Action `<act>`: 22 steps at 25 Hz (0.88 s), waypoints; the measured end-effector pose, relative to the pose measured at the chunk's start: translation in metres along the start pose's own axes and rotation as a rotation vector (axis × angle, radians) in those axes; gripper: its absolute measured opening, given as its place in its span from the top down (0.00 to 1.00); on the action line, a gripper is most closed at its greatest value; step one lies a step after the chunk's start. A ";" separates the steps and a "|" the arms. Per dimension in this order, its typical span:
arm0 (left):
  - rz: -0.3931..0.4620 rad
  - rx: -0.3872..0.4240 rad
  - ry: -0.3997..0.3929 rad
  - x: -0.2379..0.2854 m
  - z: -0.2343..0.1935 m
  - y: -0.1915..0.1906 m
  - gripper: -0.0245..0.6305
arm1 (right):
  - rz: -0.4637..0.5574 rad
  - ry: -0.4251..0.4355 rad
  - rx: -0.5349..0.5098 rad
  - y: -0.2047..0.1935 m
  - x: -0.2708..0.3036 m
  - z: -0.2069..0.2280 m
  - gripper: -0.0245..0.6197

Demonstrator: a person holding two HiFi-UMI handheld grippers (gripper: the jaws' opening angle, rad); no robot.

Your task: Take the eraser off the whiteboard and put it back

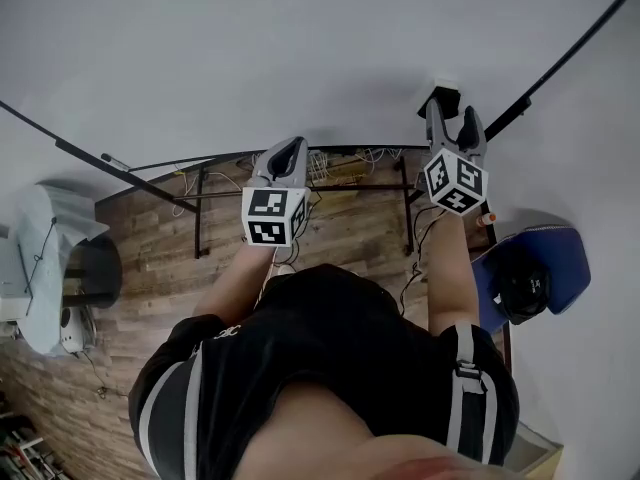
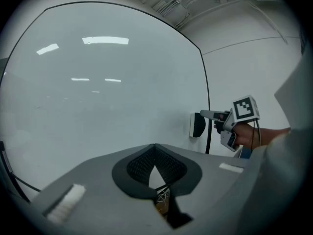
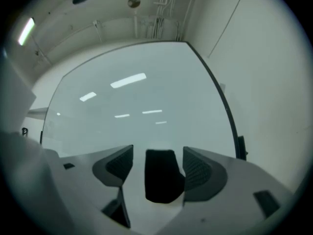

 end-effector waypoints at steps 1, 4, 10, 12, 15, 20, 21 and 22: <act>0.000 0.000 -0.007 0.002 0.001 0.001 0.95 | 0.052 0.006 -0.006 0.008 -0.012 -0.003 0.49; -0.002 0.003 -0.036 0.007 0.009 0.002 0.95 | 0.148 0.039 -0.026 0.026 -0.042 -0.014 0.49; 0.013 0.020 -0.101 0.014 0.034 0.006 0.95 | 0.187 0.062 -0.017 0.033 -0.081 -0.019 0.75; 0.017 0.025 -0.121 0.015 0.041 0.006 0.95 | 0.169 0.019 -0.046 0.029 -0.093 -0.019 0.94; 0.018 0.032 -0.147 0.017 0.049 0.007 0.95 | 0.100 -0.028 -0.117 0.016 -0.104 -0.026 0.95; 0.012 0.035 -0.179 0.018 0.060 0.004 0.95 | -0.018 -0.018 -0.129 -0.016 -0.114 -0.035 0.95; 0.011 0.036 -0.185 0.018 0.062 0.003 0.95 | -0.035 -0.023 -0.130 -0.020 -0.115 -0.036 0.95; 0.010 0.037 -0.190 0.018 0.064 0.003 0.95 | -0.047 -0.028 -0.129 -0.023 -0.115 -0.036 0.95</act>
Point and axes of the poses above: the fingertips, and each gripper's own axes: x forward along the fingers, z to its right, y out of its top, the point moved 3 cm from there along -x, backward along the fingers, and after that the axes turned 6 degrees about -z, right-handed, at the moved point
